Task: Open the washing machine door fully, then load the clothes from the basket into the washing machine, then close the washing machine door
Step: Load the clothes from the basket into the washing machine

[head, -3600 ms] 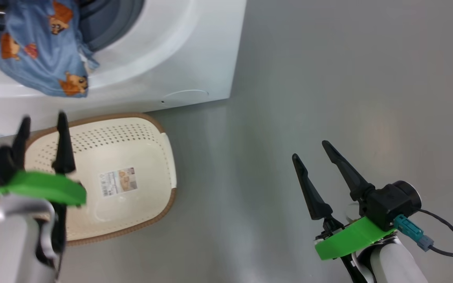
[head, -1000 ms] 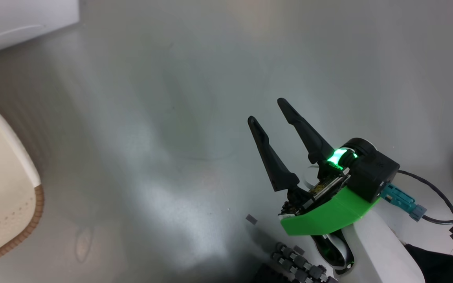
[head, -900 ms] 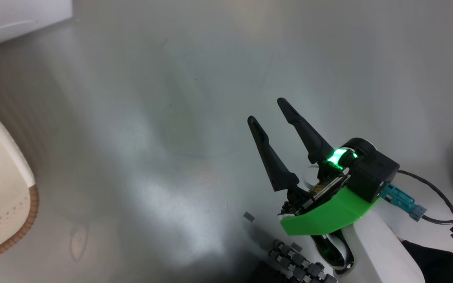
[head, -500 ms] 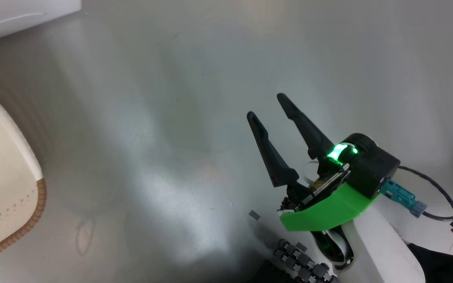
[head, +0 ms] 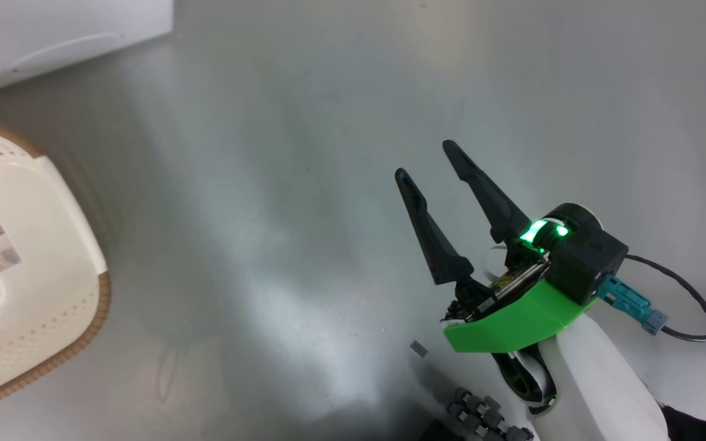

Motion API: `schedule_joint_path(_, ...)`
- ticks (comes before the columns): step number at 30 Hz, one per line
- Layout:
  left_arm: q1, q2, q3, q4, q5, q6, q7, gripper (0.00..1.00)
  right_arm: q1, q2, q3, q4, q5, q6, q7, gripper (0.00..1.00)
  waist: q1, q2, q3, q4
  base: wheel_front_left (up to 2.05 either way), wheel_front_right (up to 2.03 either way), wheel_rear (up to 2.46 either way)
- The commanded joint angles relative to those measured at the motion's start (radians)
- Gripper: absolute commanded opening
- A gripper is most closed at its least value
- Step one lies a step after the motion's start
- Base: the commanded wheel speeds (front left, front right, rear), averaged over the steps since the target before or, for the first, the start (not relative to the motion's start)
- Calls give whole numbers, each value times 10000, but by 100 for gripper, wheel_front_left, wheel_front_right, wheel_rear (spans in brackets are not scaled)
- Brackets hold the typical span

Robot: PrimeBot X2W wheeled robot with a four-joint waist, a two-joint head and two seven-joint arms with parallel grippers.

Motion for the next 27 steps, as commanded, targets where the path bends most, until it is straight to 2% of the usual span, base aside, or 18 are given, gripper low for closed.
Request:
schedule_joint_path(1, 340, 348, 108, -181, -91, 73, -57, 100, 225, -4, 113, -171, -42, 62, -47, 100, 0, 0, -317, 245, 0, 0, 0)
schedule_joint_path(8, 2244, -61, 312, -833, -549, 231, -1044, 100, 538, -4, -176, -17, -311, 62, -47, 100, 0, 0, -1209, 730, 0, 0, 0)
schedule_joint_path(15, 5033, -439, 583, -2765, -953, 730, -1814, 100, 994, -4, -586, 95, -573, 62, -47, 100, 0, 0, -2052, 1320, 0, 0, 0)
schedule_joint_path(20, 7296, -724, 832, -4812, -1131, 1368, -2036, 100, 1324, -4, -846, 154, -696, 62, -47, 100, 0, 0, -2565, 1663, 0, 0, 0)
schedule_joint_path(27, 10830, -1295, 894, -7659, -876, 2529, -2180, 100, 1831, -4, -1090, 305, -999, 62, -47, 100, 0, 0, -3457, 2123, 0, 0, 0)
